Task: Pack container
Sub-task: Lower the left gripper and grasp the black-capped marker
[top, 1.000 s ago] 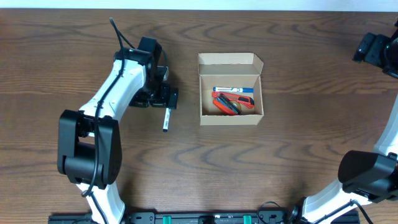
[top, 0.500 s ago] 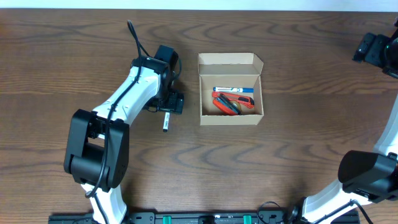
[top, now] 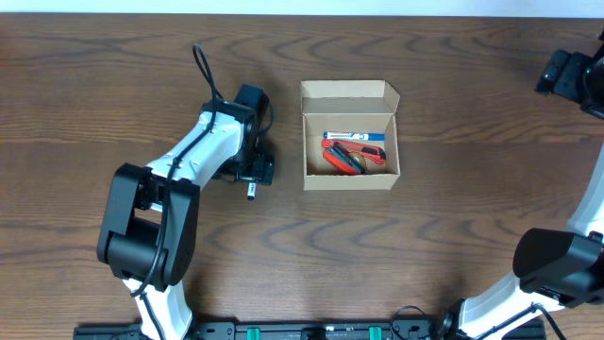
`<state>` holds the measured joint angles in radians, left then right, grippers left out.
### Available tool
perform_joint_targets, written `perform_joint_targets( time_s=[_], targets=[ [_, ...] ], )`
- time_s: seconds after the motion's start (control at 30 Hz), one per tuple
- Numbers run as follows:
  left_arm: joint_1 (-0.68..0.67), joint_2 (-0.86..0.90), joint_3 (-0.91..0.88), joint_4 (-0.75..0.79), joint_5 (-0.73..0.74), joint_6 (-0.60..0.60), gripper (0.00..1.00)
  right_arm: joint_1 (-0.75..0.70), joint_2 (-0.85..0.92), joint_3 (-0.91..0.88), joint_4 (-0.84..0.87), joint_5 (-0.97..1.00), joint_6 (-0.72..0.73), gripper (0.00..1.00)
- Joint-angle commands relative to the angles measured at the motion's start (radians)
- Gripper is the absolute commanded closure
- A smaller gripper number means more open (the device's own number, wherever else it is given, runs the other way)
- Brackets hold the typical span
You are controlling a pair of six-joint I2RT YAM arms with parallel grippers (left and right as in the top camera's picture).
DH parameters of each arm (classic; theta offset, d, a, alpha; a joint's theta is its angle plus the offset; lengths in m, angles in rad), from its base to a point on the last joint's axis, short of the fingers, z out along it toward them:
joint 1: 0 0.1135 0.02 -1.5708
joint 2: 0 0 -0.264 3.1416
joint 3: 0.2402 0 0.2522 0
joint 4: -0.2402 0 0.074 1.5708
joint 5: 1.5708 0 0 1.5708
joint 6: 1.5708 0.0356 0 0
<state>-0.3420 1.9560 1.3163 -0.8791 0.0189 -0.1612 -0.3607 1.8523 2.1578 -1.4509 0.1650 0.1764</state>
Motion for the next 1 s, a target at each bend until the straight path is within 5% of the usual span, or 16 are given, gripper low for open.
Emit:
perform_joint_targets(
  time_s=[0.0,0.97],
  targets=[
    [0.001,0.002,-0.005,0.014,0.013,-0.011,0.07,-0.005,0.007,-0.005,0.000,0.002,0.014,0.01],
    [-0.018,0.092,-0.005,0.128,0.088,-0.011,0.13,-0.005,0.007,-0.005,-0.001,0.002,0.013,0.01]
  ],
)
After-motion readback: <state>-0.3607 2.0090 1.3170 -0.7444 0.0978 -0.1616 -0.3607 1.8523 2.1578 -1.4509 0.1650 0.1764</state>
